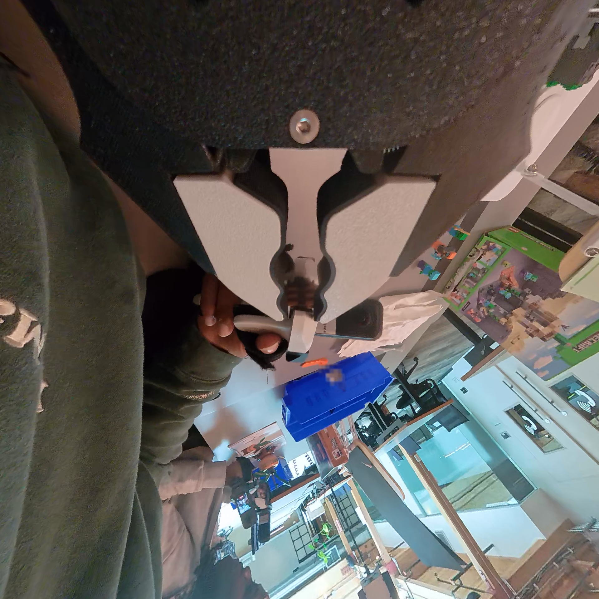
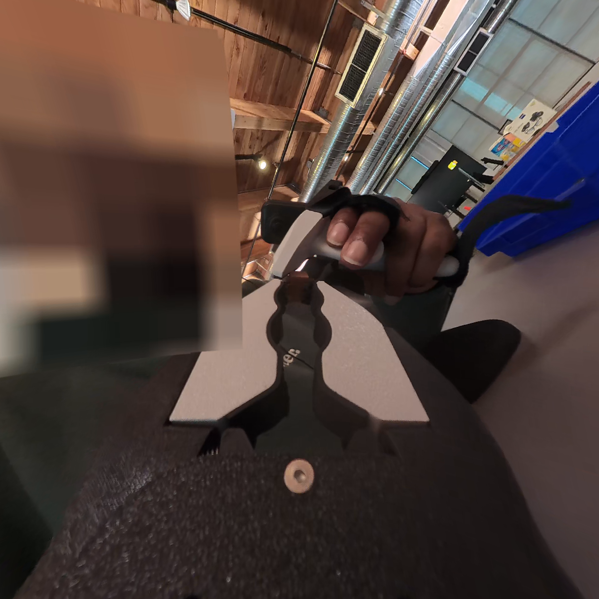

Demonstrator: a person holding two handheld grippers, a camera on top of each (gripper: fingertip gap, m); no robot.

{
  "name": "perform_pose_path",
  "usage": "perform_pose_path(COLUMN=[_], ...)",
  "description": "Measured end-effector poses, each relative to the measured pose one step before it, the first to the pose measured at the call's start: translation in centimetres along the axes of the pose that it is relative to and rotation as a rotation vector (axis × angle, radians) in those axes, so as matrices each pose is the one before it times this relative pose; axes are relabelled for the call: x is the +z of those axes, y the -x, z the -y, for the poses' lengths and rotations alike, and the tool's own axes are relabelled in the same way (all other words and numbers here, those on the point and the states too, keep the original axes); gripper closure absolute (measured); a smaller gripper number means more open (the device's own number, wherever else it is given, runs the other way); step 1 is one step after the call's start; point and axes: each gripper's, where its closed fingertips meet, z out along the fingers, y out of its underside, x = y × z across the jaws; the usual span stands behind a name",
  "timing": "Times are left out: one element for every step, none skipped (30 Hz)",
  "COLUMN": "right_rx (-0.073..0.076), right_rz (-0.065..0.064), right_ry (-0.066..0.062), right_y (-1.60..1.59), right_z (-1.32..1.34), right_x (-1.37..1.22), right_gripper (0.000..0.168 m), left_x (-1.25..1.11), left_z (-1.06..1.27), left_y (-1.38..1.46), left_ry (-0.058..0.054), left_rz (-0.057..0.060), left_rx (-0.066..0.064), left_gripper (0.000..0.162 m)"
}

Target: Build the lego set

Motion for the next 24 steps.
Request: perform_pose_path(right_rx=[-0.0131, -0.0105, -0.0105, -0.0095, -0.0129, -0.0148, -0.0149, -0.0148, -0.0177, -0.0258, -0.0396, -0.0447, -0.0490, -0.0531, -0.0605, -0.0625, -0.0556, -0.0521, -0.0593, -0.0626, -0.0596, -0.0577, -0.0552, -0.0469], right_rz=[-0.0071, -0.0077, -0.0107, -0.0123, -0.0132, -0.0149, -0.0170, -0.0158, -0.0142, -0.0152, -0.0215, -0.0236, -0.0210, -0.0241, -0.0238, -0.0163, -0.0092, -0.0116, -0.0187, -0.0135, -0.0086, -0.0089, -0.0070, -0.0030], right_ry=[0.0011, 0.0010, -0.0013, -0.0007, -0.0009, -0.0021, 0.0000, 0.0045, 0.0067, 0.0115, 0.0161, 0.0158, 0.0225, 0.0221, 0.0236, 0.0189, 0.0117, 0.0150, 0.0203, 0.0181, 0.0116, 0.0074, 0.0065, 0.0070], right_y=[0.008, -0.014, -0.078, -0.102, -0.123, -0.139, -0.174, -0.161, -0.119, -0.099, -0.109, -0.090, -0.024, -0.043, -0.048, 0.065, 0.124, 0.075, -0.018, 0.079, 0.138, 0.094, 0.060, 0.074], right_z=[-0.052, -0.058, -0.026, -0.019, -0.017, 0.032, 0.032, -0.006, -0.010, -0.054, -0.082, -0.013, -0.050, -0.033, -0.016, 0.063, 0.168, 0.108, -0.005, -0.043, 0.019, 0.042, 0.030, 0.021], right_x=[0.010, -0.014, -0.041, -0.064, -0.066, -0.079, -0.073, -0.059, -0.040, -0.018, -0.018, -0.016, -0.003, -0.001, -0.059, -0.108, -0.155, -0.172, -0.148, -0.116, -0.060, -0.044, -0.031, -0.014], right_gripper=[0.153, 0.155, 0.153, 0.155, 0.154, 0.154, 0.154, 0.154, 0.153, 0.154, 0.154, 0.154, 0.154, 0.154, 0.153, 0.154, 0.154, 0.154, 0.154, 0.154, 0.154, 0.154, 0.154, 0.154], left_x=[-0.017, -0.009, 0.001, 0.006, 0.004, 0.015, 0.010, -0.008, 0.008, -0.011, -0.042, -0.046, -0.086, -0.074, -0.051, -0.075, -0.201, -0.316, -0.305, -0.219, -0.120, -0.037, 0.035, 0.076], left_z=[0.030, 0.001, -0.059, -0.106, -0.120, -0.127, -0.160, -0.187, -0.120, -0.022, 0.065, -0.040, 0.057, 0.030, -0.039, -0.112, -0.024, 0.143, 0.069, -0.146, -0.175, -0.071, -0.003, -0.013], left_y=[-0.044, -0.067, -0.039, -0.016, -0.016, 0.017, 0.052, 0.037, -0.002, -0.013, -0.056, -0.053, -0.099, -0.057, 0.014, 0.226, 0.201, 0.182, 0.482, 0.554, 0.178, -0.040, -0.236, -0.268], left_ry=[-0.0042, -0.0036, -0.0004, 0.0009, 0.0003, 0.0026, 0.0047, 0.0060, 0.0023, -0.0039, -0.0085, -0.0017, -0.0080, -0.0054, 0.0001, 0.0022, -0.0076, -0.0205, -0.0120, 0.0053, 0.0090, 0.0010, -0.0015, 0.0007], left_rz=[-0.0022, -0.0030, -0.0007, 0.0007, -0.0004, 0.0023, 0.0055, 0.0044, 0.0021, 0.0022, -0.0009, -0.0029, -0.0035, 0.0013, 0.0057, 0.0179, 0.0108, 0.0069, 0.0266, 0.0302, 0.0063, -0.0029, -0.0131, -0.0126], left_rx=[-0.0012, 0.0001, -0.0001, 0.0011, -0.0034, -0.0048, -0.0006, -0.0002, -0.0060, -0.0095, -0.0173, -0.0175, -0.0188, -0.0215, -0.0264, -0.0346, -0.0359, -0.0386, -0.0369, -0.0318, -0.0239, -0.0230, -0.0210, -0.0156], left_gripper=[0.147, 0.147, 0.147, 0.147, 0.147, 0.147, 0.147, 0.147, 0.147, 0.147, 0.149, 0.149, 0.148, 0.147, 0.146, 0.141, 0.140, 0.141, 0.142, 0.143, 0.142, 0.142, 0.141, 0.141])
